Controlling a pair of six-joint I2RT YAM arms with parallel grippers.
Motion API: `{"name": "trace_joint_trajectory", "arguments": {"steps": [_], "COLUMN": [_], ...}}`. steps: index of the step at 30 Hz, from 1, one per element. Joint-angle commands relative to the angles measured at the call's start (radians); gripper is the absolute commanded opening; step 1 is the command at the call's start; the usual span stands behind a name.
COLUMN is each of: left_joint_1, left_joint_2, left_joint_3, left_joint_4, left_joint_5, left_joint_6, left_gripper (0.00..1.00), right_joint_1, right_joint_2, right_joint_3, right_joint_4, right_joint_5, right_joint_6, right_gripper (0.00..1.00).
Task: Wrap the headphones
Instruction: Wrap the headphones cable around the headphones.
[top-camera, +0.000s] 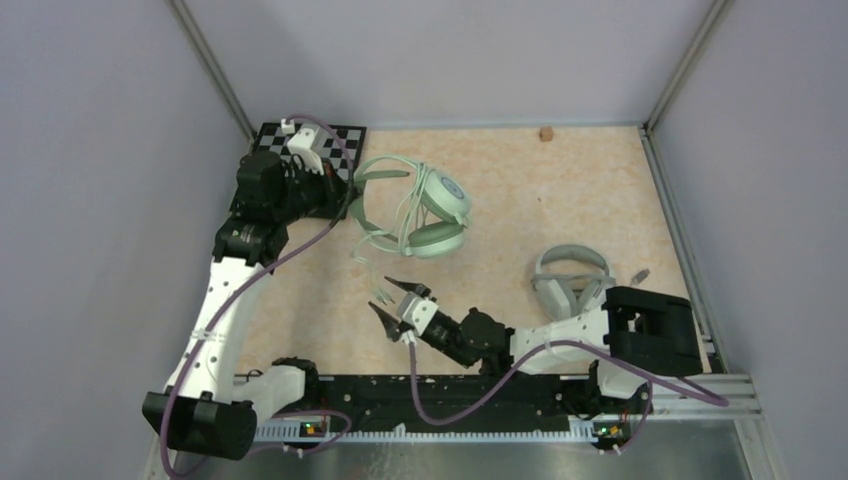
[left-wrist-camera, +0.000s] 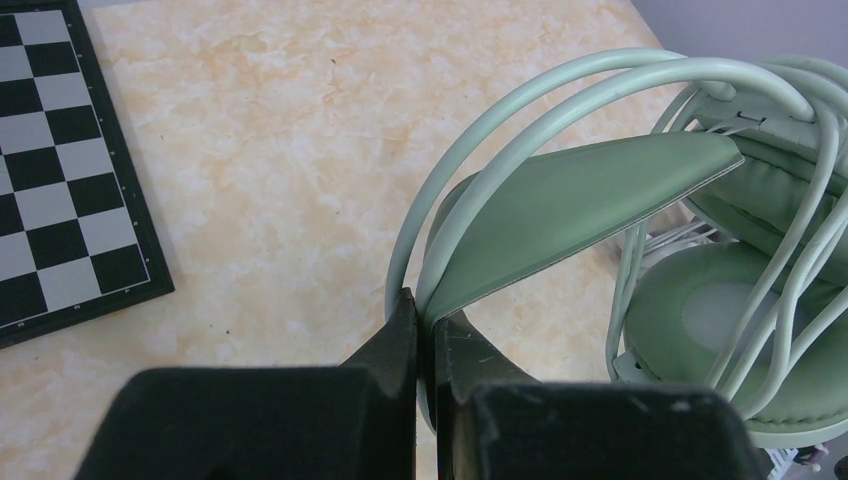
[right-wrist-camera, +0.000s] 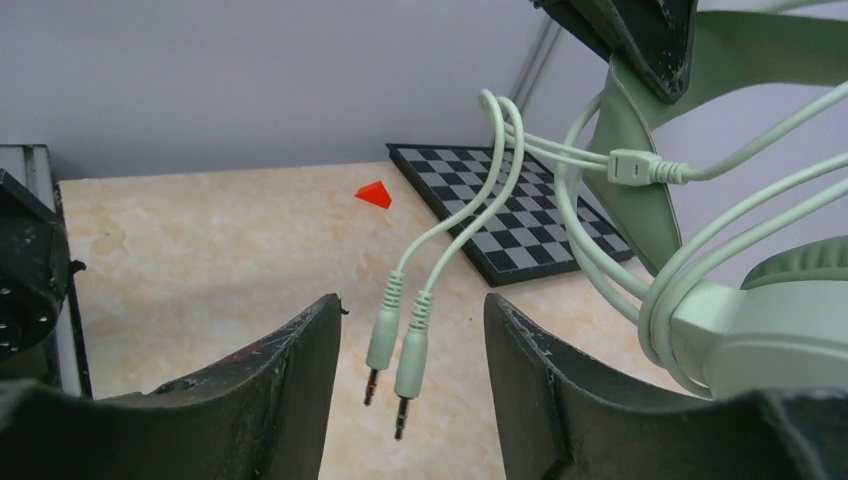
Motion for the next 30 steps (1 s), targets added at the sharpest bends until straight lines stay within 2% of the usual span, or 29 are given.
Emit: {"name": "trace_joint_trajectory", "arguments": {"steps": [1, 4, 10, 12, 15, 20, 23, 27, 30], "left_joint_1": [-0.007, -0.008, -0.008, -0.008, -0.008, -0.008, -0.008, -0.008, -0.008], "left_joint_2": [-0.051, -0.053, -0.036, -0.032, -0.030, -0.034, -0.030, -0.004, 0.008], "left_joint_3": [0.010, 0.013, 0.016, 0.020, 0.024, 0.027, 0.041, 0.080, 0.093], "left_joint_4": [0.090, 0.082, 0.080, 0.080, 0.080, 0.078, 0.068, 0.051, 0.066], "left_joint_5": [0.016, 0.012, 0.038, 0.037, 0.036, 0.036, 0.051, 0.161, 0.235], "left_joint_6": [-0.059, -0.057, -0.076, -0.076, -0.070, -0.066, -0.103, -0.159, -0.202], "left_gripper": [0.00, 0.00, 0.00, 0.00, 0.00, 0.00, 0.00, 0.00, 0.00], "right_joint_1": [0.014, 0.013, 0.012, 0.013, 0.013, 0.013, 0.004, -0.018, -0.040], "right_joint_2": [0.064, 0.081, 0.083, 0.079, 0.074, 0.071, 0.086, 0.111, 0.105], "right_joint_3": [0.060, 0.053, 0.024, 0.020, 0.017, -0.009, -0.071, -0.189, -0.248], "right_joint_4": [0.033, 0.066, 0.113, 0.116, 0.128, 0.174, 0.272, 0.458, 0.532], "right_joint_5": [0.086, 0.122, 0.070, 0.054, 0.046, 0.049, 0.077, 0.149, 0.174], "right_joint_6": [-0.028, -0.033, -0.036, -0.036, -0.041, -0.027, 0.021, 0.073, 0.087], "right_gripper": [0.47, 0.38, 0.35, 0.18, 0.00, 0.00, 0.00, 0.00, 0.00]}}
